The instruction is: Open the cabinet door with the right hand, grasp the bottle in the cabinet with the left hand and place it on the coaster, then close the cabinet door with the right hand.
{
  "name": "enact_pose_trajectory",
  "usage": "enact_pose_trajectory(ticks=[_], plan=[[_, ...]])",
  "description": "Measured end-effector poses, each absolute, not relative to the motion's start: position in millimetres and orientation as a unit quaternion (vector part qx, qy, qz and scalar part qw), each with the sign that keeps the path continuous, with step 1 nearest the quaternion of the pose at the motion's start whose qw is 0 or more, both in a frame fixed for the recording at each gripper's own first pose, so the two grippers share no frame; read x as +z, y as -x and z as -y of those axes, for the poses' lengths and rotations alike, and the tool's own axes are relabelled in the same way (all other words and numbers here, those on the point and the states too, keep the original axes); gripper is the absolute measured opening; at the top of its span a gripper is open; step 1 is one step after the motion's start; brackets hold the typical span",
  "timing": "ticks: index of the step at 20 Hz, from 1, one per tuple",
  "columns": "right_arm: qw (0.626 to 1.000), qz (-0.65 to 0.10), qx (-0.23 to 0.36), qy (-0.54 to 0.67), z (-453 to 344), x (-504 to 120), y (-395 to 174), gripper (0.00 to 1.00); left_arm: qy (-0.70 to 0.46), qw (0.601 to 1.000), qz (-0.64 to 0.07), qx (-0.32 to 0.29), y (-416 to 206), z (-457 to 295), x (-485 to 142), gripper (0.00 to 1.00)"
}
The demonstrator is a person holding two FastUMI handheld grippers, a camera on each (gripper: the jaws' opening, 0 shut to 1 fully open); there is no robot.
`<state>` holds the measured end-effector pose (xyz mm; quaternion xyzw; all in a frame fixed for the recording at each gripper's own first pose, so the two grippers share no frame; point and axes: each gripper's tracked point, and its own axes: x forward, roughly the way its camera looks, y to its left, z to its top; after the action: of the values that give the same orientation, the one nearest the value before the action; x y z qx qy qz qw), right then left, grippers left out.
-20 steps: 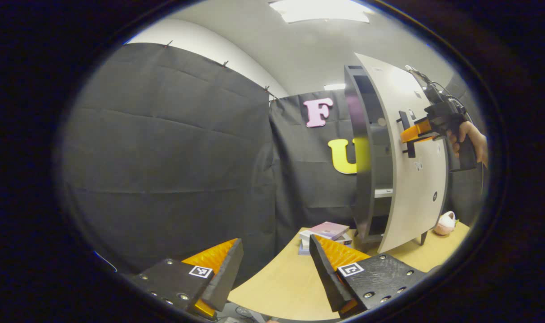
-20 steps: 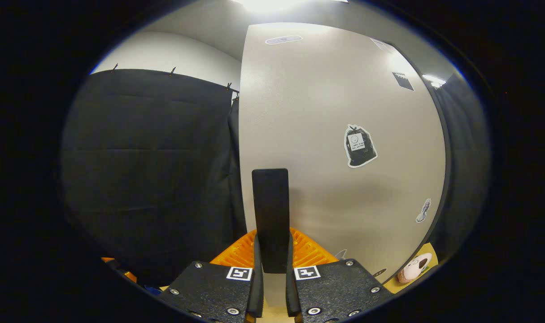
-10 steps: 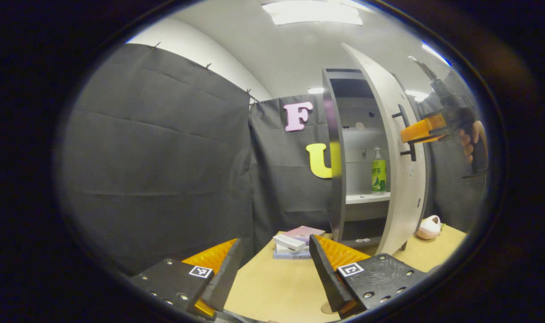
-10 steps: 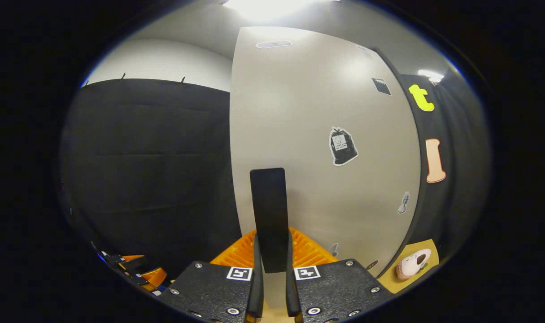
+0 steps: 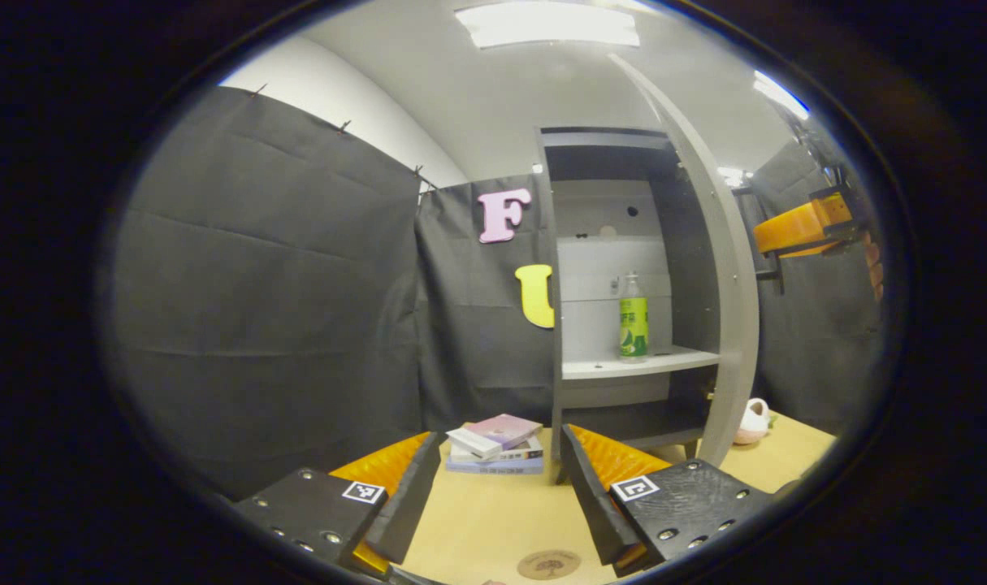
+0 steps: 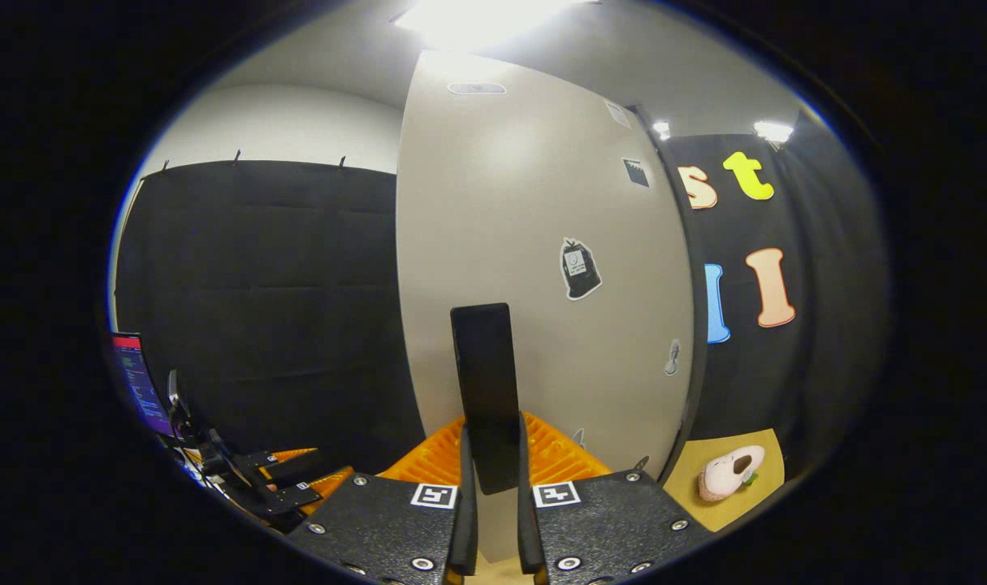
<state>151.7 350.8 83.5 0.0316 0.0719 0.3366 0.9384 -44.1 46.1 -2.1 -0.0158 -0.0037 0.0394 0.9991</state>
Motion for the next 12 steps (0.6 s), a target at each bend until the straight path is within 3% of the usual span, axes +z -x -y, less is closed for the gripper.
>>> enact_pose_trajectory(ticks=[1,8,9,10,12], plan=[[0.939,-0.071,0.334,-0.032,-347,85,-151,0.20,0.018,0.999,0.005,0.032,43,-35,0,0.90],[0.946,-0.064,0.317,-0.035,-326,86,-150,0.19,0.016,1.000,0.009,-0.005,40,33,8,0.90],[0.946,-0.063,0.315,-0.035,-325,85,-151,0.19,0.017,1.000,0.009,-0.007,41,41,10,0.86],[0.947,-0.061,0.313,-0.035,-323,85,-152,0.19,0.018,1.000,0.010,-0.008,42,49,12,0.90],[0.950,-0.056,0.304,-0.037,-315,85,-153,0.19,0.015,1.000,0.013,-0.010,44,62,18,0.85]])
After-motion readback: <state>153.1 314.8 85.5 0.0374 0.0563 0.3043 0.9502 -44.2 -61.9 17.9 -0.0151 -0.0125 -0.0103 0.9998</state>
